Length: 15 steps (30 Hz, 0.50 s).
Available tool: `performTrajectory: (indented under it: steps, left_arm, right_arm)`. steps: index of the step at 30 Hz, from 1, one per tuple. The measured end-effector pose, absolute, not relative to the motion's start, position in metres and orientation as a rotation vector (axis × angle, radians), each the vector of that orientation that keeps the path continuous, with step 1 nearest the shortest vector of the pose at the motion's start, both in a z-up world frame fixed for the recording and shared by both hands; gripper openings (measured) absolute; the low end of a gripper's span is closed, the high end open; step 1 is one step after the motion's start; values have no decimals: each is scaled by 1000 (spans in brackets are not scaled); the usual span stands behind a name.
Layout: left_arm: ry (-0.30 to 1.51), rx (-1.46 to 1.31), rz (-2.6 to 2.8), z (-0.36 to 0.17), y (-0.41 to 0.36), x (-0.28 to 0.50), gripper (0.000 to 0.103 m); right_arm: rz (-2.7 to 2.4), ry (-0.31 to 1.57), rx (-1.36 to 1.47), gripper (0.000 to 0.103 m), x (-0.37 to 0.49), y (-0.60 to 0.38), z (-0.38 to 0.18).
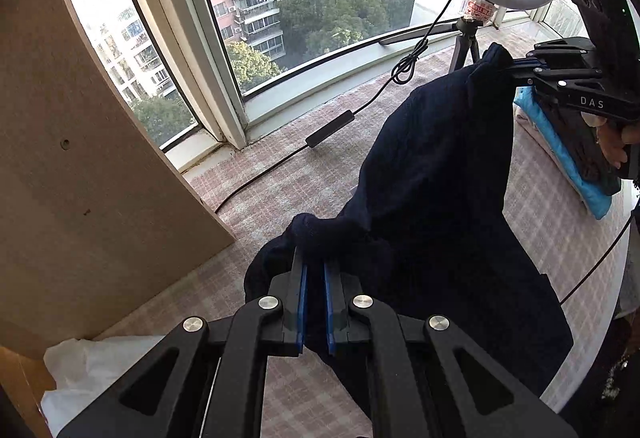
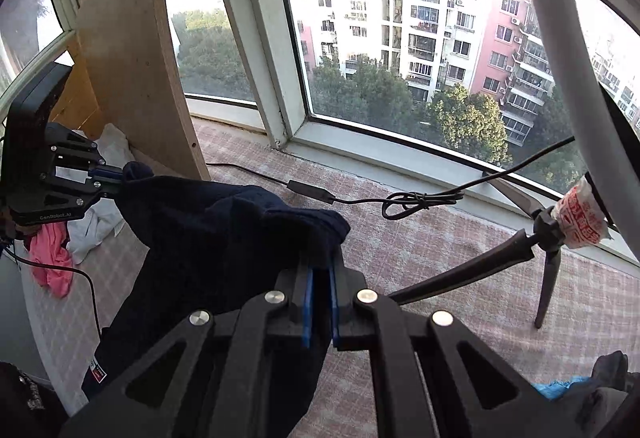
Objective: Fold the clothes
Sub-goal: 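Lift the collar end with both grippers and fold it over the hem, then release the folded collar end and open both grippers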
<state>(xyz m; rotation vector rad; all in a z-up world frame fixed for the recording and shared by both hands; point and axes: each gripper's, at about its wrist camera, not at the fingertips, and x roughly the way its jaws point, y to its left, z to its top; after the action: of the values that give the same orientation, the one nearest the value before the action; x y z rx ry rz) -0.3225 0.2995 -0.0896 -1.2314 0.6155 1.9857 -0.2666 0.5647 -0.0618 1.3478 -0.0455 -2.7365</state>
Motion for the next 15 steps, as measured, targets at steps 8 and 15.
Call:
performTrajectory:
  steps: [8, 15]
  left_arm:
    - [582, -1192, 1950, -84, 259, -214, 6]
    - [508, -1255, 1901, -130, 234, -133, 6]
  right_arm:
    - [-2793, -44, 1301, 6, -144, 502, -47]
    - [-2844, -141, 1343, 6, -57, 470, -97]
